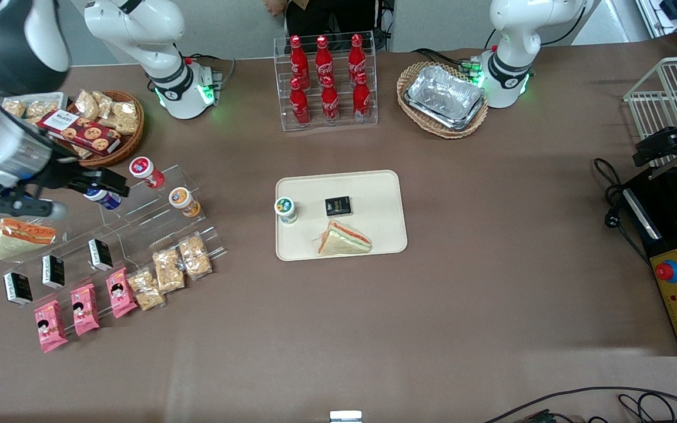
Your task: Place green gum on tray
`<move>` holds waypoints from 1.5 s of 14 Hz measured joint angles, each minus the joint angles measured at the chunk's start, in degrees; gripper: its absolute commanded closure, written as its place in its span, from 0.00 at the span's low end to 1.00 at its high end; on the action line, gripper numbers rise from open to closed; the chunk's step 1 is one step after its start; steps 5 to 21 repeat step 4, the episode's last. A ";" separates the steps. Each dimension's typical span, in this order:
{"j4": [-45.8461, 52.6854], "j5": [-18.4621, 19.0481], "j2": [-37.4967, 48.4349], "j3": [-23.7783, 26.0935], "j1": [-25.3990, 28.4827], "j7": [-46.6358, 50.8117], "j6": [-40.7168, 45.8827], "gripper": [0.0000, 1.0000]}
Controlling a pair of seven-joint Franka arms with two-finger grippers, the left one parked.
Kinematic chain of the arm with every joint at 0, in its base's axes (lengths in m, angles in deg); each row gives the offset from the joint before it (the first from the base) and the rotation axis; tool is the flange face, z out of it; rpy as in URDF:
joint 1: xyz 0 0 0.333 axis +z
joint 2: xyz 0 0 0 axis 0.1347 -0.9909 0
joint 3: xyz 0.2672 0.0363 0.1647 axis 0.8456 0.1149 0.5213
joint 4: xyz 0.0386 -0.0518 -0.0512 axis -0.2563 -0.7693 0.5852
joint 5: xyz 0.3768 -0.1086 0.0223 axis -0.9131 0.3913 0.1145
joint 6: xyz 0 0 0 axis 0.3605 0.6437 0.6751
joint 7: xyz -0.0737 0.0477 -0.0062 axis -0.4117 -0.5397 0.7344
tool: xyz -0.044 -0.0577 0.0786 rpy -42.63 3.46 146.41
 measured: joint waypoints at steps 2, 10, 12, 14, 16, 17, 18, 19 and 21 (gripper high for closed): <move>3.21 0.88 -0.19 -2.06 0.00 -0.26 2.10 0.01; 6.94 1.23 -0.77 -4.56 -0.02 -0.52 5.08 0.00; 6.94 1.23 -0.77 -4.56 -0.02 -0.52 5.08 0.00; 6.94 1.23 -0.77 -4.56 -0.02 -0.52 5.08 0.00; 6.94 1.23 -0.77 -4.56 -0.02 -0.52 5.08 0.00; 6.94 1.23 -0.77 -4.56 -0.02 -0.52 5.08 0.00; 6.94 1.23 -0.77 -4.56 -0.02 -0.52 5.08 0.00; 6.94 1.23 -0.77 -4.56 -0.02 -0.52 5.08 0.00; 6.94 1.23 -0.77 -4.56 -0.02 -0.52 5.08 0.00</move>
